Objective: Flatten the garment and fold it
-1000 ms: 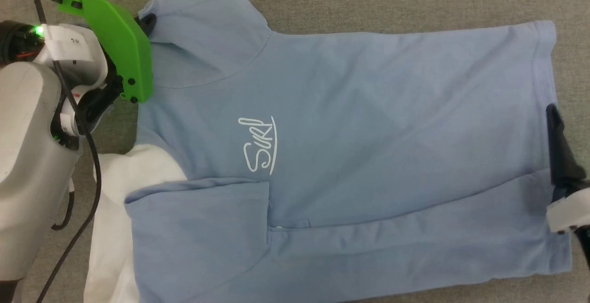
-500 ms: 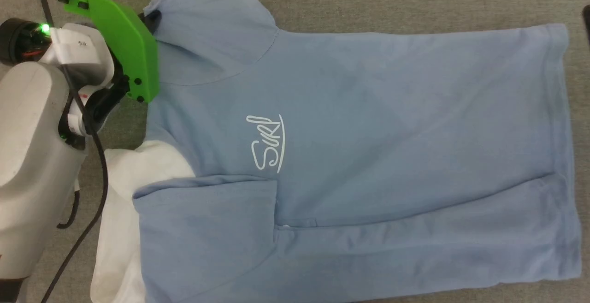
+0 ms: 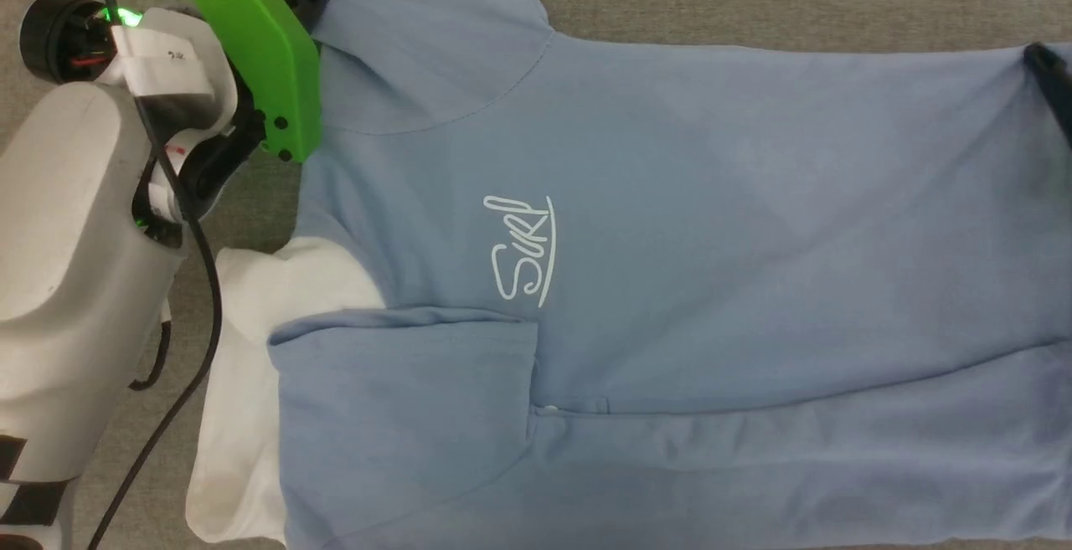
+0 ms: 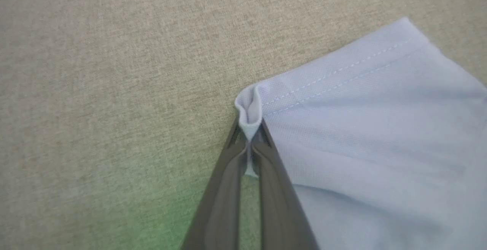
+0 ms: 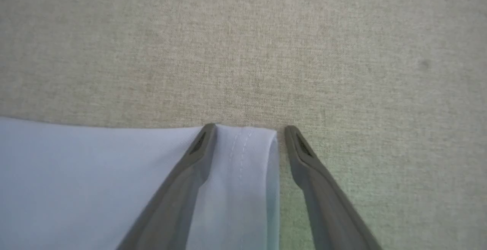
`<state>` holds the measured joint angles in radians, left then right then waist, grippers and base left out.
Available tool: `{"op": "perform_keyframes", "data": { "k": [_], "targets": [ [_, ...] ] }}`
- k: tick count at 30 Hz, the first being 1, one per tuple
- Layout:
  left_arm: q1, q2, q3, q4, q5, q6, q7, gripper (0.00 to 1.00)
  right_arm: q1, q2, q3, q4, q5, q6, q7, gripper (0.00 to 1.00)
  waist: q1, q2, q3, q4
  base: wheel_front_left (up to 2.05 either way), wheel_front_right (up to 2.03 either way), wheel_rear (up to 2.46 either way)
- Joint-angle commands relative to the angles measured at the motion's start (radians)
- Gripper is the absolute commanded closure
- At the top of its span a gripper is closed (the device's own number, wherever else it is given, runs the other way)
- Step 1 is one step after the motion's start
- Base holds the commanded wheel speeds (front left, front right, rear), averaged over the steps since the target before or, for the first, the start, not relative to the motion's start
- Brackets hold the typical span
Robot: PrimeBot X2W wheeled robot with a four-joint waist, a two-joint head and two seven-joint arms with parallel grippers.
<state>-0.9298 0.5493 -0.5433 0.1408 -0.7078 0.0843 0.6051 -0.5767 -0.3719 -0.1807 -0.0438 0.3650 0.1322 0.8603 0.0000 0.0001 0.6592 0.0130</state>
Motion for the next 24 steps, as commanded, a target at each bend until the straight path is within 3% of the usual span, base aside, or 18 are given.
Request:
{"op": "perform_keyframes", "data": {
  "k": [1,6,8,15,24],
  "targets": [
    [-0.007,0.000,-0.005,0.017,0.013,-0.001,-0.002,1.00,-0.010,0.013,0.005,0.019,-0.015,-0.002,0.016,1.00,0.0000,-0.0001,0.001,0.005,0.00,0.00,0.00],
    [-0.014,-0.007,0.022,0.023,0.013,0.008,-0.064,1.00,-0.028,0.017,0.000,0.012,-0.024,-0.002,0.001,1.00,0.0000,-0.0001,-0.023,0.000,0.00,0.00,0.00],
    [-0.017,-0.015,0.048,0.025,0.020,0.011,-0.145,1.00,-0.032,0.003,-0.005,0.010,-0.024,-0.002,-0.036,1.00,0.0000,-0.0001,-0.052,-0.004,0.00,0.00,0.00],
    [0.021,-0.027,0.083,0.031,0.005,-0.015,-0.282,1.00,0.000,-0.003,-0.027,0.020,-0.019,-0.002,-0.130,1.00,0.0000,-0.0001,-0.142,-0.002,0.00,0.00,0.00],
    [0.260,0.010,0.118,-0.115,-0.031,-0.042,-0.452,1.00,0.170,0.027,-0.021,-0.013,0.011,-0.002,-0.242,1.00,0.0000,-0.0001,-0.280,0.000,0.00,0.00,0.00]
  ]
}}
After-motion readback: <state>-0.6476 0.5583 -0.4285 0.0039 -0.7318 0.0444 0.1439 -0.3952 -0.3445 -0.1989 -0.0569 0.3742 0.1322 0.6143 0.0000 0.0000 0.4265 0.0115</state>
